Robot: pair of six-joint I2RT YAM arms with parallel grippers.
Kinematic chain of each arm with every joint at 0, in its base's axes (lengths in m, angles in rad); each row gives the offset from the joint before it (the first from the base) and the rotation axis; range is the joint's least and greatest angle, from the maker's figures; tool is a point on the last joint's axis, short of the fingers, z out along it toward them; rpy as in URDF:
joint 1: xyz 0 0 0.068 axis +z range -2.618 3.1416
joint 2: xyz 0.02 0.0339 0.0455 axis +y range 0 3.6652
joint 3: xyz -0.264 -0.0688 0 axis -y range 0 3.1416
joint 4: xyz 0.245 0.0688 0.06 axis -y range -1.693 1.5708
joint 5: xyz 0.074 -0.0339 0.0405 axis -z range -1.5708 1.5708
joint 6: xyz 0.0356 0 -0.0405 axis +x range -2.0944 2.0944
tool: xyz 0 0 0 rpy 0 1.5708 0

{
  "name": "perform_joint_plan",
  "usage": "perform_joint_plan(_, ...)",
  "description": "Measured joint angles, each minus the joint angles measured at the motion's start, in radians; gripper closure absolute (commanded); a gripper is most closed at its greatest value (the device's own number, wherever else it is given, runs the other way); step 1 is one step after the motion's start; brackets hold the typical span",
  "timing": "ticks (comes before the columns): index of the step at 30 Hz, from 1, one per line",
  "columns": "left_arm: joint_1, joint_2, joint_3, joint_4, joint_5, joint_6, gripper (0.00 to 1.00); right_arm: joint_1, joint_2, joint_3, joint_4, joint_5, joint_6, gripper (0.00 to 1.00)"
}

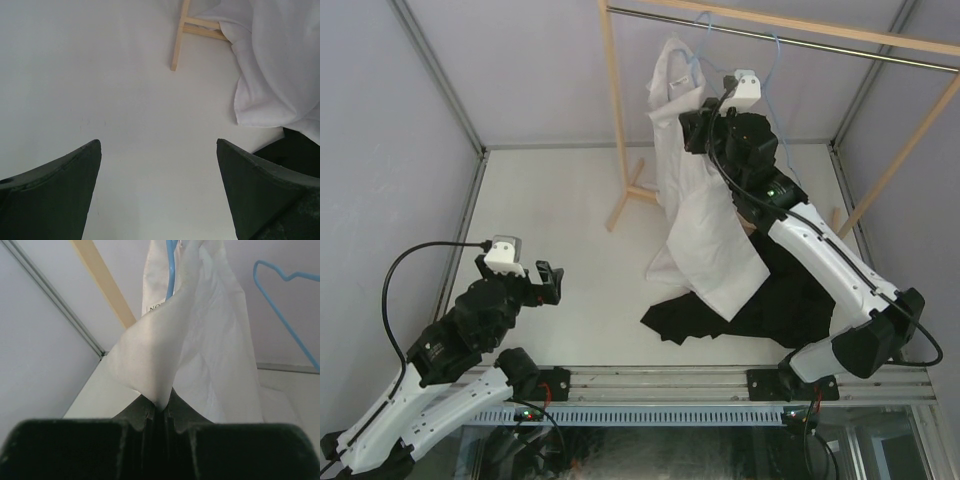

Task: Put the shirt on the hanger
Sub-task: Place the hanger at the clothesline.

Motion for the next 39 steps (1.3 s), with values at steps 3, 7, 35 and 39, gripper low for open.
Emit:
perform_joint_plan(3,0.000,0.000,0.000,0.000,0.000,0.000,0.00,-0.021,0.028,0.004,0.030,-0.012,0.021,1.00)
perform_joint_plan(7,0.000,0.000,0.000,0.000,-0.001,0.000,0.00,-0.037,0.063,0.011,0.072,-0.022,0.038,1.00)
perform_joint_plan(35,0.000,0.014,0.000,0.000,-0.003,0.001,0.00,-0.072,0.294,0.019,0.471,0.031,0.018,1.00)
perform_joint_plan(39,0.000,0.013,0.000,0.000,-0.003,0.001,0.00,-0.082,0.317,0.017,0.497,0.046,0.017,1.00)
